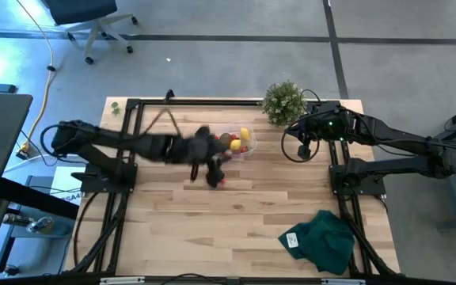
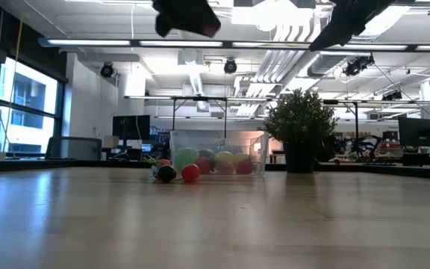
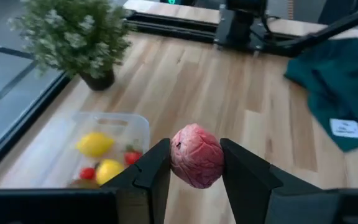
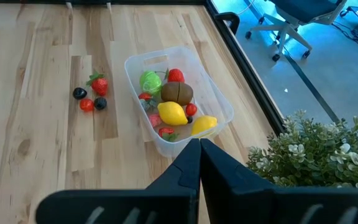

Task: Pick and placing Produce into tupperware
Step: Put the pink peach into the transparent bin

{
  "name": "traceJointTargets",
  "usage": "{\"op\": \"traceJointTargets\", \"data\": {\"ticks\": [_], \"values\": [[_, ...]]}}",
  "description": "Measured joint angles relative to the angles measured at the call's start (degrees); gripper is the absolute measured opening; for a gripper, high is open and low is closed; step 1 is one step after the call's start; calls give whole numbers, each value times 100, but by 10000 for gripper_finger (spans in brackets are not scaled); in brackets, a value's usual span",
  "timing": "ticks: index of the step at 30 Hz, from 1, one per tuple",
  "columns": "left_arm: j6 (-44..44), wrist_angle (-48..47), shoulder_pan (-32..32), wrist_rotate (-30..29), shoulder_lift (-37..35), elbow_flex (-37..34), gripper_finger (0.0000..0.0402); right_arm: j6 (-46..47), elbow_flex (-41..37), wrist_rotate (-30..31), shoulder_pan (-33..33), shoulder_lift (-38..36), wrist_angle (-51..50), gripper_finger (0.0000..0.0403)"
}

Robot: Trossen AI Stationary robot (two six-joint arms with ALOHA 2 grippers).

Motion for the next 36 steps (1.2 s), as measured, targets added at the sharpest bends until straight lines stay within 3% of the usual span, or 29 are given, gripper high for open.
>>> {"op": "traceJointTargets", "data": {"ticks": [8,16,23,36], "values": [[486,-458,1520,1643,800,549,122,0,0,0,-2,0,-15,0],[1216,-1496,2220,2621,2023,1348,122,0,0,-1,0,1,-4,0],[1794,-2449,2304,2643,2708,1918,122,0,-1,0,0,0,-4,0],[2066,-2538,2299,2552,3186,1936,122,-1,0,-2,7,2,0,0]]}}
